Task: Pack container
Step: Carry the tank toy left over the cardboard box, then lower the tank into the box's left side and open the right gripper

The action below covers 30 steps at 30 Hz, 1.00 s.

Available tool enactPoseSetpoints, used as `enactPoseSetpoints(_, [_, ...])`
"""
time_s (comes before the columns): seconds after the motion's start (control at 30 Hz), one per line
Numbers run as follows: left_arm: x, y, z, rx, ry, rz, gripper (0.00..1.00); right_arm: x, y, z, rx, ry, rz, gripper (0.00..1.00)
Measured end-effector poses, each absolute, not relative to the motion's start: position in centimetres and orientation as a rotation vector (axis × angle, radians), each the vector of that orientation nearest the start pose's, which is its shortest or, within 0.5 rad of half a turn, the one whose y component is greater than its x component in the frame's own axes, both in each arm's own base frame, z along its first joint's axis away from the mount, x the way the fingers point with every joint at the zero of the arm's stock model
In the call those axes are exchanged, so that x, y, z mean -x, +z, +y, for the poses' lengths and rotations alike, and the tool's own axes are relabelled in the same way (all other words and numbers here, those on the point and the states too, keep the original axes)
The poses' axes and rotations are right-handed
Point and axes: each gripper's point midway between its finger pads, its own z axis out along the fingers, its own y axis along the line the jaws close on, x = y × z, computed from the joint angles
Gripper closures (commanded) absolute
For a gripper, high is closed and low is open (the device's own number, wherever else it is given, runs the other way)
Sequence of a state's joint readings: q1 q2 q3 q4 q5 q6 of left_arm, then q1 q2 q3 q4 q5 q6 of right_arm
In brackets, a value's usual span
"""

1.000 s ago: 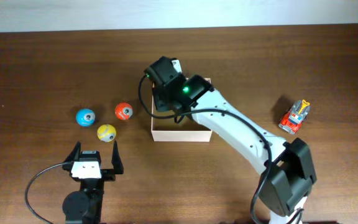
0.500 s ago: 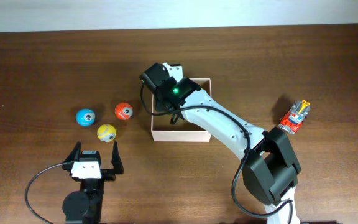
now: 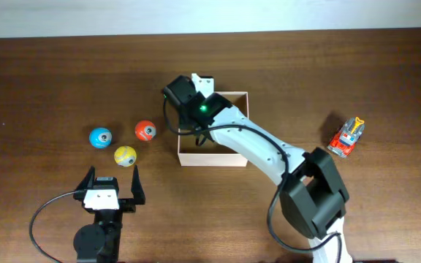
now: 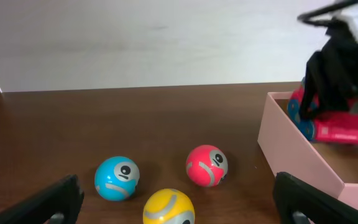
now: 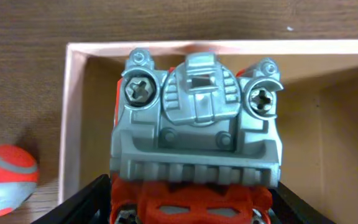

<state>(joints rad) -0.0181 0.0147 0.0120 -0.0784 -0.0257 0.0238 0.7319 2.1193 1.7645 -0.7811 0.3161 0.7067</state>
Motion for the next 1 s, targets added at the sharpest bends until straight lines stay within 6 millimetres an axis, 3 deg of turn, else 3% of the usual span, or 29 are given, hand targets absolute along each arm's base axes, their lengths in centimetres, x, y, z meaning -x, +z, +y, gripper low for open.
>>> enactPoseSetpoints(0.17, [-24.6,15.7,0.0,-0.015,0.026,1.652,0.01,-41.4,8.2,30.1,-0.049,0.051,2.629,0.35])
enactPoseSetpoints(0.7, [-24.6,15.7,0.0,-0.015,0.026,1.652,0.01,-41.7,8.4,31.5,0.088,0.104,2.614,0.34])
enactPoseSetpoints(0.77, [-24.6,15.7,0.0,-0.015,0.026,1.652,0.01,-41.7,8.4,31.5,0.093,0.103,2.614,0.23])
enactPoseSetpoints(1.0, [-24.6,15.7,0.0,-0.015,0.025,1.652,0.01,-41.8,8.4,31.5,0.099,0.103,2.611,0.21])
